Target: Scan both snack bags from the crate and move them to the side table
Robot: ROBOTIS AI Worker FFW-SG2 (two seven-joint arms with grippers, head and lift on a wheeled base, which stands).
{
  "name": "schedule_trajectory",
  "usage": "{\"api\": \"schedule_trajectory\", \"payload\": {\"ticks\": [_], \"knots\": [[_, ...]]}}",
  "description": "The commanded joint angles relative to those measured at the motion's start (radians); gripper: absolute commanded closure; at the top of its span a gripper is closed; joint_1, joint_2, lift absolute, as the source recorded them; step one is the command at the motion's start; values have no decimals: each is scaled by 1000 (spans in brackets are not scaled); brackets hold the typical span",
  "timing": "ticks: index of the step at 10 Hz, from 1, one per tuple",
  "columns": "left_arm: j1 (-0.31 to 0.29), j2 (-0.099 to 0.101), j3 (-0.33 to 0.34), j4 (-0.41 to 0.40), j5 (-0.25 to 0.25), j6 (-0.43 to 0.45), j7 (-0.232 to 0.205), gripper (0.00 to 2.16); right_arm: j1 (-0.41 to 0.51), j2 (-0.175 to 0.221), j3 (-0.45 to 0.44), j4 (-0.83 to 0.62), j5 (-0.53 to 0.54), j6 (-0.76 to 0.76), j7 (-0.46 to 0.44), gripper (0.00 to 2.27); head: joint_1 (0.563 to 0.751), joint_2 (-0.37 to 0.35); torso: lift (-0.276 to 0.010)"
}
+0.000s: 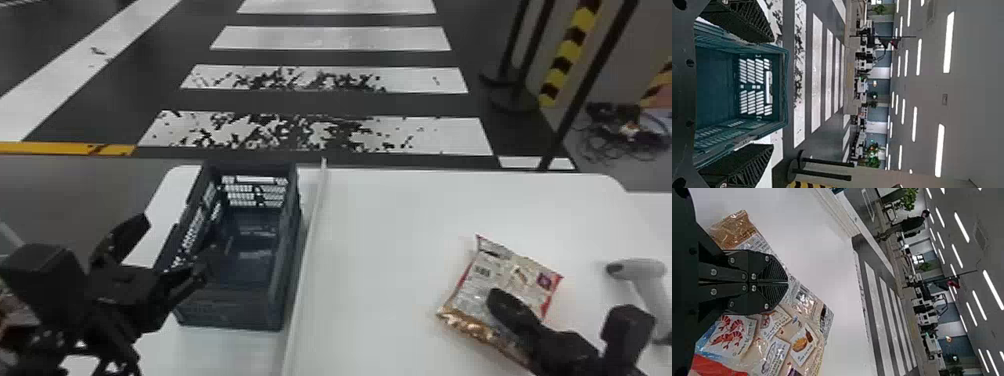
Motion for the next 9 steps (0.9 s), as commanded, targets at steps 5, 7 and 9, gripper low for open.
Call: {"api": "schedule_trajectory", "payload": {"ticks": [5,7,9], "knots": [[-26,-2,-11,35,5,-10,0,36,51,-94,-85,14,-51,17,68,2253,695,-50,-95],[-26,-2,-9,41,5,-13,0,36,72,-137,-87,12,-52,17,104,2253,695,-70,-95],[-31,-2,-9,55,8,-28,0,36,109,-172,-104,-8,-88,26,131,2250,695,-79,-95]]}}
